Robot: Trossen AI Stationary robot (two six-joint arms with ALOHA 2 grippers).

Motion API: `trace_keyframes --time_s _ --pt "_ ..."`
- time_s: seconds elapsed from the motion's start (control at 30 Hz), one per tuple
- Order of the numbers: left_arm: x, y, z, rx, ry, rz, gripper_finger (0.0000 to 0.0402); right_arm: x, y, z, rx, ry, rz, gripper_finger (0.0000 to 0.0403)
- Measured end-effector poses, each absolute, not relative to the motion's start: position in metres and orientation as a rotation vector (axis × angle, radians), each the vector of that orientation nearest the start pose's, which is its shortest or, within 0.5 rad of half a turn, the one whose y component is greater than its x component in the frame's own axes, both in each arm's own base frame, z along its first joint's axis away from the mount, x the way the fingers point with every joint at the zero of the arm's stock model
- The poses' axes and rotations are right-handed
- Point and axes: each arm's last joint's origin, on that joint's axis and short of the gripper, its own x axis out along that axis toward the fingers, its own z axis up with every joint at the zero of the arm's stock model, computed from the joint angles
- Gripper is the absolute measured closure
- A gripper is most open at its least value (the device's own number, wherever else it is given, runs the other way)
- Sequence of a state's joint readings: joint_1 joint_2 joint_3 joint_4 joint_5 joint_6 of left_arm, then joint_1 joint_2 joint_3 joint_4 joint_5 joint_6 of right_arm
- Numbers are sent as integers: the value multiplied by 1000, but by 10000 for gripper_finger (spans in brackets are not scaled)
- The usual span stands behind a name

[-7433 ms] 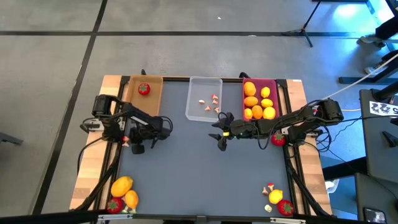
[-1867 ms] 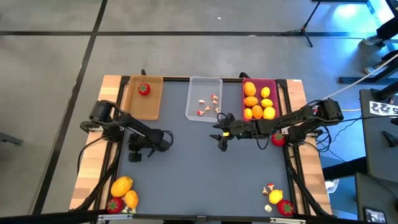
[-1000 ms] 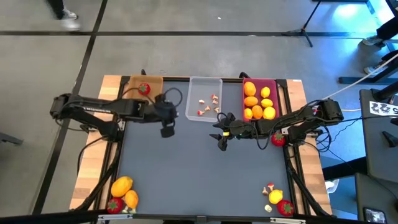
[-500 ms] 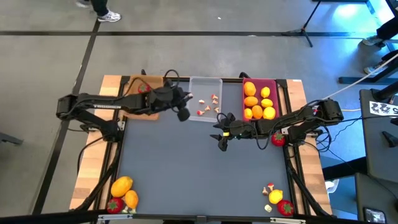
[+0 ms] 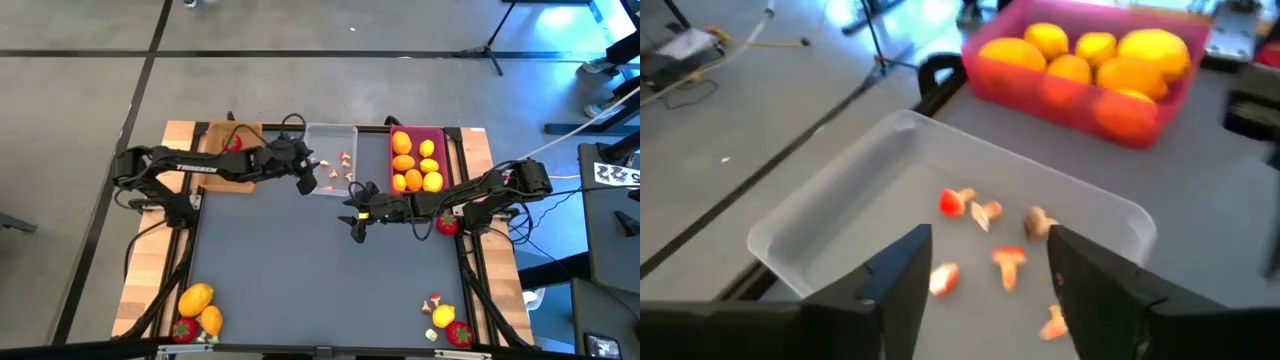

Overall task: Sort produce into baskets
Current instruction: Put the tomato into the orange bin

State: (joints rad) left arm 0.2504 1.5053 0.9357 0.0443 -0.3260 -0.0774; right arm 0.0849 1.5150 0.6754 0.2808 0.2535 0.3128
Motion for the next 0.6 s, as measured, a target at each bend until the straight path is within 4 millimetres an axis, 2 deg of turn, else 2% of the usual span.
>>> trace_keyframes --time_s 0.17,0.27,0.43,0.6 --pt "299 68 249 -54 562 529 182 291 18 172 202 566 -253 159" --pt "292 52 252 -71 602 494 181 284 17 178 198 588 -256 159" --pt "289 27 246 -96 687 439 180 263 15 202 214 607 -265 159" --pt "287 8 231 -97 729 390 180 235 12 239 197 659 -290 159"
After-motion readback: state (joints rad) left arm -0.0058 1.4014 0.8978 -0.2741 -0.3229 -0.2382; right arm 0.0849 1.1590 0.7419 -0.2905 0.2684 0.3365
